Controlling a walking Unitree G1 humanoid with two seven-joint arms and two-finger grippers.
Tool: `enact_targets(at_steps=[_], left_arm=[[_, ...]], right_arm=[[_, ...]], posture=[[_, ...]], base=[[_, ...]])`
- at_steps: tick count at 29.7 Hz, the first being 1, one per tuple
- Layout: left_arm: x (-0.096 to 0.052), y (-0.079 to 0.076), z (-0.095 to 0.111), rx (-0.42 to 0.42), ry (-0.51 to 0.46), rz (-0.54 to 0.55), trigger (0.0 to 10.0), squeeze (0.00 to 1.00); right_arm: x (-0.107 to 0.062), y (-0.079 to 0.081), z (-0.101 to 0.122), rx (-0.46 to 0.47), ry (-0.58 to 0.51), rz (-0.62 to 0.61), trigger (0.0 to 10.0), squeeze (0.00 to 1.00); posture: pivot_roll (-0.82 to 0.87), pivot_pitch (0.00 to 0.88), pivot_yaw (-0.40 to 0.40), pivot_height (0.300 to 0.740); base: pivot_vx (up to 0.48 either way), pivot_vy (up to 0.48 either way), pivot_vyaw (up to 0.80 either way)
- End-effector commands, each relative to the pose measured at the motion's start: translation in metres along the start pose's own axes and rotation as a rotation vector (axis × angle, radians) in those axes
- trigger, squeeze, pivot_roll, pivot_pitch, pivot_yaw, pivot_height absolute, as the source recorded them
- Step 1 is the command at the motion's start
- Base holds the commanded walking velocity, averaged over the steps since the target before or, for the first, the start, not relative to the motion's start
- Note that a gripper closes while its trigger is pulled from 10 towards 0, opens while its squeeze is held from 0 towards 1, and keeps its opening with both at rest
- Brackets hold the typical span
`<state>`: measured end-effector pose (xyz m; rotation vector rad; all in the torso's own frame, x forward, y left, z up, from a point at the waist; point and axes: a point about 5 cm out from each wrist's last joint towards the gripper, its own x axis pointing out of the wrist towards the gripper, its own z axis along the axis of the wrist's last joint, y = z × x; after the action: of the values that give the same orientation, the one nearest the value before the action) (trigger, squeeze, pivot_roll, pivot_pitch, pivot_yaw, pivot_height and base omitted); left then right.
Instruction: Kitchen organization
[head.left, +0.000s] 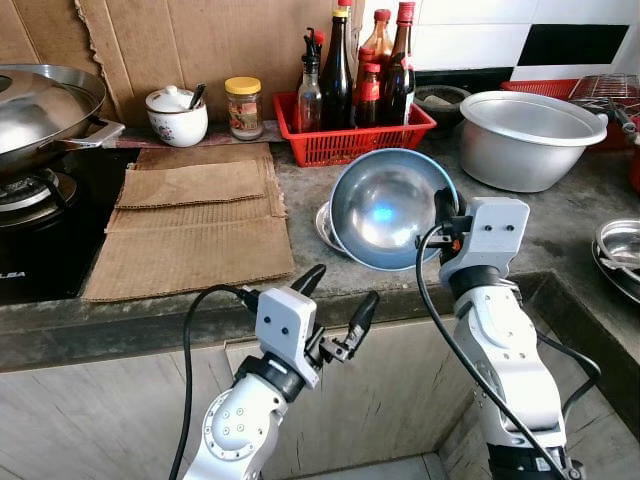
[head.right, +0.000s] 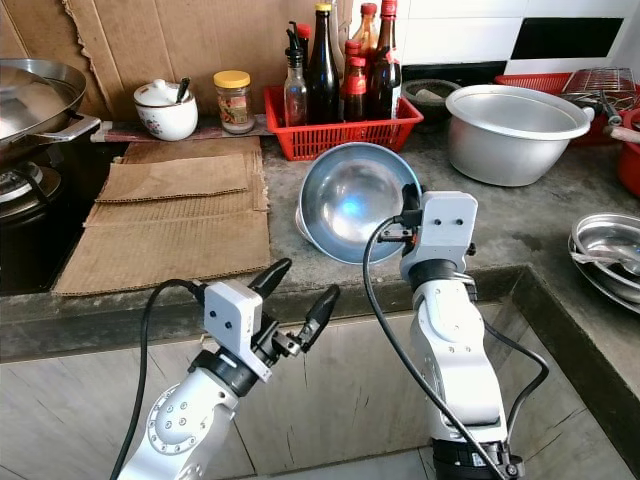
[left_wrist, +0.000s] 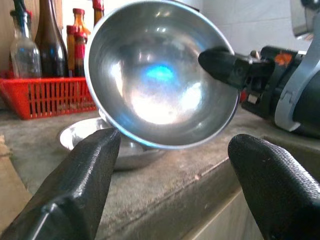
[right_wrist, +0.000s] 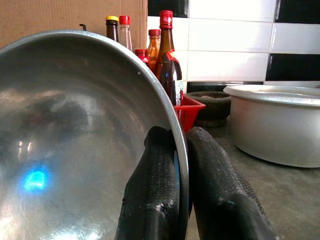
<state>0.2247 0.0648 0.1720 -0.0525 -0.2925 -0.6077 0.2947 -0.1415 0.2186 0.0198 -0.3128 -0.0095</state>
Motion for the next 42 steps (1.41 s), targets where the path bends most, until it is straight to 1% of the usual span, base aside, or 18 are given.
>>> enact_targets(at_steps=[1, 6, 8, 9, 14, 18, 20, 23, 42], left_arm=[[0.0, -0.002, 0.002, 0.008, -0.011, -0.002, 10.0, 0.0], [-0.001, -0.002, -0.002, 0.008, 0.011, 0.005, 10.0, 0.0], [-0.002, -0.001, -0.006, -0.006, 0.036, 0.019, 10.0, 0.0], [-0.003, 0.0, -0.009, -0.002, 0.055, 0.033, 10.0, 0.0], [-0.005, 0.002, -0.014, 0.019, 0.091, 0.042, 10.0, 0.0], [-0.006, 0.003, -0.017, 0.026, 0.111, 0.048, 10.0, 0.0], [-0.007, 0.004, -0.019, 0.047, 0.123, 0.064, 10.0, 0.0], [-0.008, 0.003, -0.022, 0.042, 0.133, 0.062, 10.0, 0.0], [-0.003, 0.001, -0.016, 0.056, 0.087, 0.035, 10.0, 0.0]], right_arm=[[0.001, -0.002, 0.002, 0.004, -0.01, -0.013, 10.0, 0.0], [0.001, -0.002, 0.002, 0.006, -0.008, -0.014, 10.0, 0.0], [0.001, -0.002, 0.002, 0.006, -0.007, -0.015, 10.0, 0.0], [0.0, -0.001, 0.001, 0.006, -0.006, -0.014, 10.0, 0.0], [0.0, -0.001, 0.0, 0.006, 0.0, -0.012, 10.0, 0.0], [0.001, -0.001, 0.0, 0.004, 0.001, -0.013, 10.0, 0.0], [0.001, -0.001, 0.0, 0.004, -0.001, -0.015, 10.0, 0.0], [0.0, -0.001, 0.0, 0.005, -0.003, -0.015, 10.0, 0.0], [-0.004, 0.001, -0.001, 0.021, -0.003, 0.004, 10.0, 0.0]], posture=[[0.04, 0.028, -0.049, 0.74], [0.05, 0.029, -0.049, 0.74], [0.05, 0.028, -0.051, 0.74], [0.05, 0.028, -0.048, 0.74], [0.05, 0.028, -0.049, 0.74], [0.05, 0.026, -0.05, 0.74], [0.04, 0.026, -0.049, 0.74], [0.05, 0.022, -0.048, 0.74], [0.04, 0.005, -0.049, 0.74]], base=[[0.0, 0.0, 0.0], [0.0, 0.0, 0.0], [0.0, 0.0, 0.0], [0.0, 0.0, 0.0], [0.0, 0.0, 0.0], [0.0, 0.0, 0.0], [0.0, 0.0, 0.0], [0.0, 0.0, 0.0], [0.0, 0.0, 0.0]])
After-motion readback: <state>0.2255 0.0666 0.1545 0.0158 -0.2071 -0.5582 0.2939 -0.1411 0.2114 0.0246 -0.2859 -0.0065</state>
